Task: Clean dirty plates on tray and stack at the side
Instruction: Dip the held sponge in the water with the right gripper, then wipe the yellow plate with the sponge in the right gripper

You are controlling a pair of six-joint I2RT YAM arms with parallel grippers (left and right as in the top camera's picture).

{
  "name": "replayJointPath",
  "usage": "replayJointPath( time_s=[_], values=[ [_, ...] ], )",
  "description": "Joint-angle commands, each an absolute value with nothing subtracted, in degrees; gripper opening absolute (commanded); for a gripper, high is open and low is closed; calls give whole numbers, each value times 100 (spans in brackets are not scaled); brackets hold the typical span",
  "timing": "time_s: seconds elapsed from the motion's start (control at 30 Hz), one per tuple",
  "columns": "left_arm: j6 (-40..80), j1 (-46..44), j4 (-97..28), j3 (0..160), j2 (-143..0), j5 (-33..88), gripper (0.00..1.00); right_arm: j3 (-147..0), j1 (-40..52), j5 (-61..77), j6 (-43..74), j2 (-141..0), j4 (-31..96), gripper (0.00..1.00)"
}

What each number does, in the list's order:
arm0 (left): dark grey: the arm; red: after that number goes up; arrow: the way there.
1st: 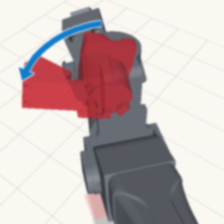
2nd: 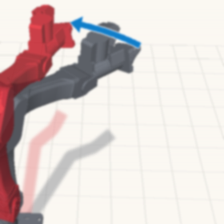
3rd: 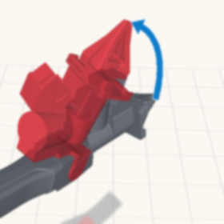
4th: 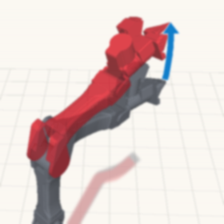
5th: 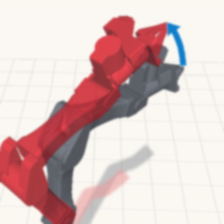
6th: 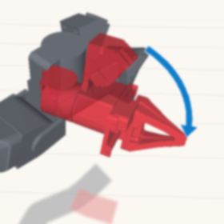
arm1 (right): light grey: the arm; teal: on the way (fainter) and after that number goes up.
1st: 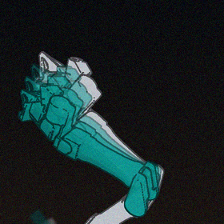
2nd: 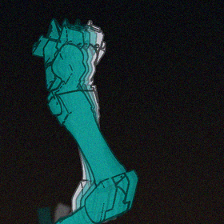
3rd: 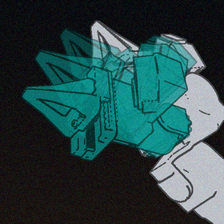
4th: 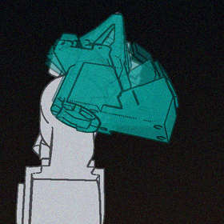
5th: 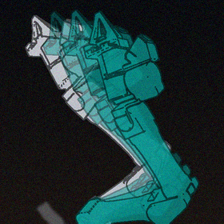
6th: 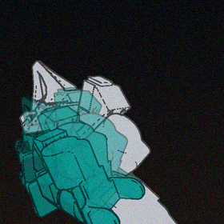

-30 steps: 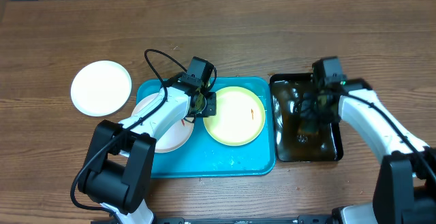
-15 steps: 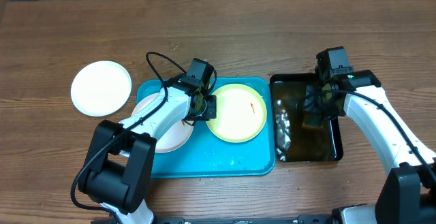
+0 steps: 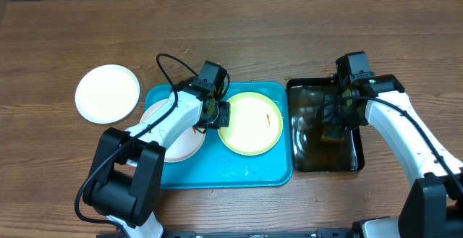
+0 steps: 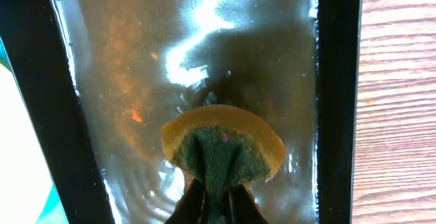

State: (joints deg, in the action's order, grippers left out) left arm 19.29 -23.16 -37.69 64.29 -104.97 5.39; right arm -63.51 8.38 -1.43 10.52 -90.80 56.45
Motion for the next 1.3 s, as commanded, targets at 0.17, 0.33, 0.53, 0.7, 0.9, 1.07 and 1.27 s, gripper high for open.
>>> replayJointPath(
  time_s=[0.17,0.33,0.53,0.7,0.9,1.07,1.27],
  values=[
    [1796,-2316,-3782,6543,-10562,541,4,-6882,1046,440,1177,-9004,6053,4],
    [1796,-2316,-3771,6543,-10562,541,4,-7489,1323,1214,1214,-9004,6204,4],
    [1796,-2316,-3774,6543,-10562,541,4,-7653,2290,792,1662,-9059,5909,4],
    [1798,-2316,-3774,6543,-10562,541,4,-7651,2915,-250,1938,-9406,5695,4],
    [1796,-2316,-3776,6543,-10562,541,4,-7651,3199,-753,1986,-10333,5299,4],
    [1798,-2316,-3774,6543,-10562,541,4,-7649,3223,-749,2003,-10840,5096,4],
    [1798,-2316,-3771,6543,-10562,541,4,-7649,3225,-746,2003,-11354,5000,4]
  ],
)
